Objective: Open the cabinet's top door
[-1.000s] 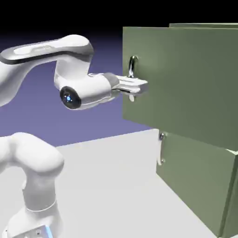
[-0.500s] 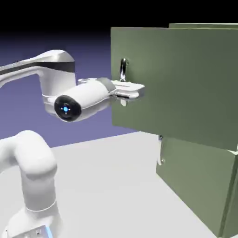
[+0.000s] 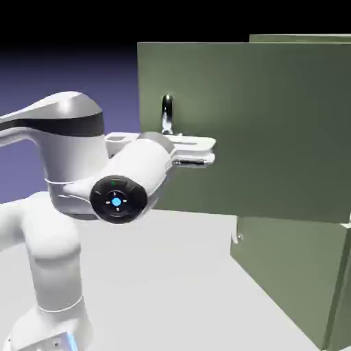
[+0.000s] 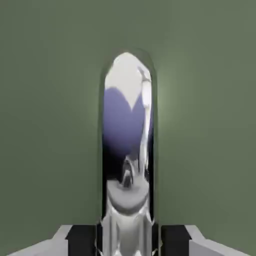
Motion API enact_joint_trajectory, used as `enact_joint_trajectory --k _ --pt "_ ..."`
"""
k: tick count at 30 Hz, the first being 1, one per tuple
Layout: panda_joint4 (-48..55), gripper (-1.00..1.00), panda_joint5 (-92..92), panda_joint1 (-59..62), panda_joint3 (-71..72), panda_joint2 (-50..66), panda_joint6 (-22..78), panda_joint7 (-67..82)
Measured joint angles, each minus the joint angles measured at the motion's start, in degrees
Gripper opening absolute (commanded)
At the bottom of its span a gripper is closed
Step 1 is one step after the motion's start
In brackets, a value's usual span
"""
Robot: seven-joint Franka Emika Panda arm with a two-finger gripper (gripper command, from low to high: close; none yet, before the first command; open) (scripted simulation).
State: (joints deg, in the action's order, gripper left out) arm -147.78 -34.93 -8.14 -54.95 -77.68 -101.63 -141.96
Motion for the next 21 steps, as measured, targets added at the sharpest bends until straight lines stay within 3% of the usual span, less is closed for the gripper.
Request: enact_joint_trajectory --k 21 --pt "43.60 -1.00 11.37 -32.61 -19.16 1.60 38.24 -5.89"
